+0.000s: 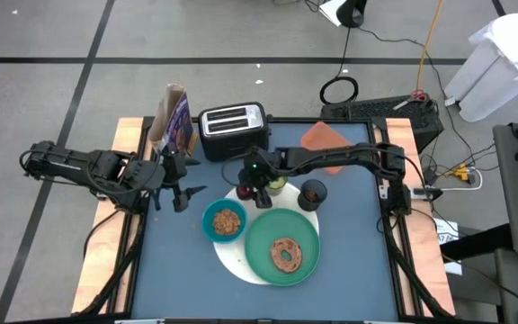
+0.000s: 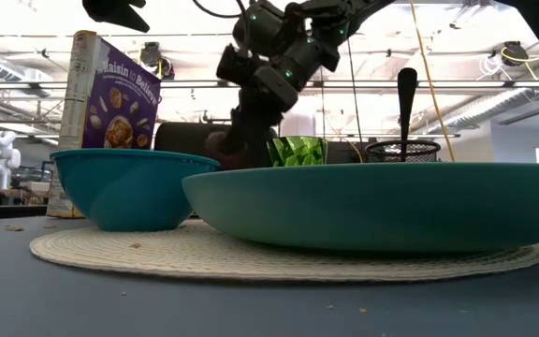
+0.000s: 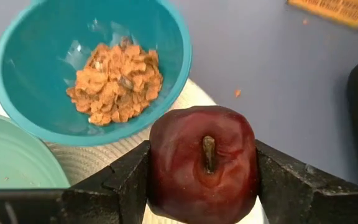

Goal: Arrange a breakfast setting
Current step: Put the red apple on the white mat

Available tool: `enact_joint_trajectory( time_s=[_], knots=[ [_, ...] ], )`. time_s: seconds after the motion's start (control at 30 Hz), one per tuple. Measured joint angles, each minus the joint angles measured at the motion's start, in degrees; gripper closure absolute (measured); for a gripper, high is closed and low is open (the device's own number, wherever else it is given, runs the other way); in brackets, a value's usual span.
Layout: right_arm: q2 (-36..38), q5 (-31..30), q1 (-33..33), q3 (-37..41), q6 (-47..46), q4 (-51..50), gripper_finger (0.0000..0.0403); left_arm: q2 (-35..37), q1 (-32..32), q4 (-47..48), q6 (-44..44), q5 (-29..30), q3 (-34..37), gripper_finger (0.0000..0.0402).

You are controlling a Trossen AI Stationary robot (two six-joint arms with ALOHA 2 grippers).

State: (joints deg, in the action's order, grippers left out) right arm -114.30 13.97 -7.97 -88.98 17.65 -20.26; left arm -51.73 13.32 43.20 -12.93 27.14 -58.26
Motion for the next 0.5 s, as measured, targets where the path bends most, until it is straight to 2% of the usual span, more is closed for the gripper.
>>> enact_joint_trajectory(
  time_s=[0.27,0.5],
  knots=[
    [0.04,-0.27,-0.04,-6.0,3.01,-4.14,0.017,-0.02,0.0,0.0,0.2,0.02,0.0,0.0043],
    [-0.94,-0.31,-0.29,-6.65,3.25,-4.57,0.017,-0.02,0.01,-0.01,0.37,0.02,0.02,0.0043]
  ],
)
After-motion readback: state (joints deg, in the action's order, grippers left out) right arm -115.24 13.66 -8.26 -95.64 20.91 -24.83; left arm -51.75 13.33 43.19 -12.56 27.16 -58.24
